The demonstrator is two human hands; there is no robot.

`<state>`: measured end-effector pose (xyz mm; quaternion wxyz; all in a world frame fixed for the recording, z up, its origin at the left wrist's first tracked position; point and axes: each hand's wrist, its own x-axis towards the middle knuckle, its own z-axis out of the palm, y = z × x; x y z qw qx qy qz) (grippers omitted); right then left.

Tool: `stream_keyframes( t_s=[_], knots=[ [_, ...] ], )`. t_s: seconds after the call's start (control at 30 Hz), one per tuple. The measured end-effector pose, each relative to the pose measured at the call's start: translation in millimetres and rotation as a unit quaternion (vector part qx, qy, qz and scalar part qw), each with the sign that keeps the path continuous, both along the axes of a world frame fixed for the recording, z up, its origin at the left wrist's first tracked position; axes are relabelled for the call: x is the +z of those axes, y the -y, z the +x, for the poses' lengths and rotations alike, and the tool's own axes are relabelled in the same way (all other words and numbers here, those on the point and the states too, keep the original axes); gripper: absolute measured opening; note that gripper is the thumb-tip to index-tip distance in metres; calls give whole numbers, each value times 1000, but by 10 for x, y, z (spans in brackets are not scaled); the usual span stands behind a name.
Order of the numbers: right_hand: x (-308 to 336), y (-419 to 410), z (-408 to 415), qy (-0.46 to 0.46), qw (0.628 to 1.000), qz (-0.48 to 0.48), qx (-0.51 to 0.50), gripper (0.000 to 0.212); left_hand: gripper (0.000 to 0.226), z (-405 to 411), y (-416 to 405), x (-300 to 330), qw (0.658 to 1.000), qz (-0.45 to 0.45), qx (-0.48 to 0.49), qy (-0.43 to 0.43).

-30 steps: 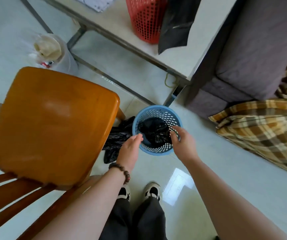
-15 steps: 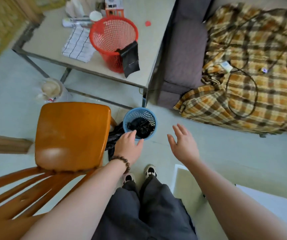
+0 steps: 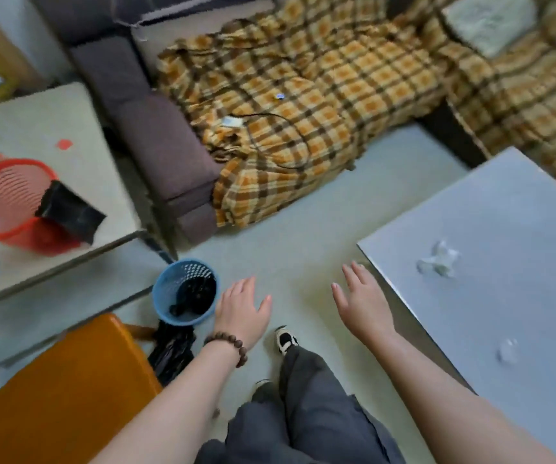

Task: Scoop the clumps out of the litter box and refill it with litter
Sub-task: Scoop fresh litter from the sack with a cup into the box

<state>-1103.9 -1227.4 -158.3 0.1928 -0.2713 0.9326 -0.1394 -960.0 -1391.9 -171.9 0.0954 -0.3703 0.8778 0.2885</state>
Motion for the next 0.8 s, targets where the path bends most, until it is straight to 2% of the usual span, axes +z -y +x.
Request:
stream_keyframes(
  t_s=[0.23,0.5,0.63,0.8],
  knots=[
    [119,-1654,475,2,971,-10,-239,53,58,-495,-1139,125,975,8,-221,-4],
    [111,-3428,1289,-8,876,-35,-481,51,60,-717,-2918,271,898,-10,-440,-14],
    [50,-4363,1714,-19,822,-42,-568,52,59,-645,-3972,309,861,-15,-509,-22],
    [-38,-5635,2282,-18,788,-39,-615,52,56,-402,-5419,337,828,-21,-560,-21]
  ],
)
